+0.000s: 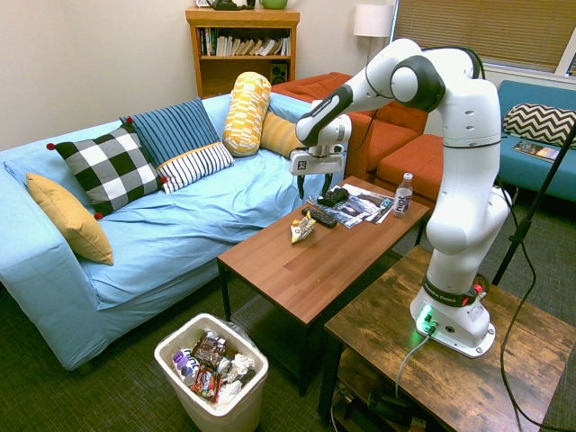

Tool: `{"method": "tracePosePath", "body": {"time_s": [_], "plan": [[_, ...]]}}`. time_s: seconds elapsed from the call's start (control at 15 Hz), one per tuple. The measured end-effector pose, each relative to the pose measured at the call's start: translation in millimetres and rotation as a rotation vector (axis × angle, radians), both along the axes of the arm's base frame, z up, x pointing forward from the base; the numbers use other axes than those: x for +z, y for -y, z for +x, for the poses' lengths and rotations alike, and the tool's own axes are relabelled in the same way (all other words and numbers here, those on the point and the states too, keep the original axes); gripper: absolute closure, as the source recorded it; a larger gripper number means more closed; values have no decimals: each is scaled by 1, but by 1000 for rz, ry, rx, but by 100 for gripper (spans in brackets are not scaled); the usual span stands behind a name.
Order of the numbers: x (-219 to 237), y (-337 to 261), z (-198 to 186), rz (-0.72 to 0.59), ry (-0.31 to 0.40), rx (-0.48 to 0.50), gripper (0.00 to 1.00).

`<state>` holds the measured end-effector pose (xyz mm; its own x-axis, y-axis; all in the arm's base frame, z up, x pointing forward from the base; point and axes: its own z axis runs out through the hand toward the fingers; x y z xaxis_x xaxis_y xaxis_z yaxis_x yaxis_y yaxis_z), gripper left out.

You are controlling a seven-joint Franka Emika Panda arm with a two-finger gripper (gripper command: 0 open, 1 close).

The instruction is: Throw the chip bag in the trash bin

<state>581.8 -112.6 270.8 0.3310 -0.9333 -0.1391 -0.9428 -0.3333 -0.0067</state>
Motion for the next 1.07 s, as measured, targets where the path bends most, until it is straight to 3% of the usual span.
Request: {"method": "tracePosePath", "body": {"time_s": [0.33, 0.93, 1.0, 1.07], "plan": [[-62, 26, 32, 39, -69, -80, 0], [-142, 33, 54, 65, -177, -116, 0], [-151, 31, 55, 69, -183, -117, 100], [-158, 30, 56, 74, -187, -119, 100]]}}
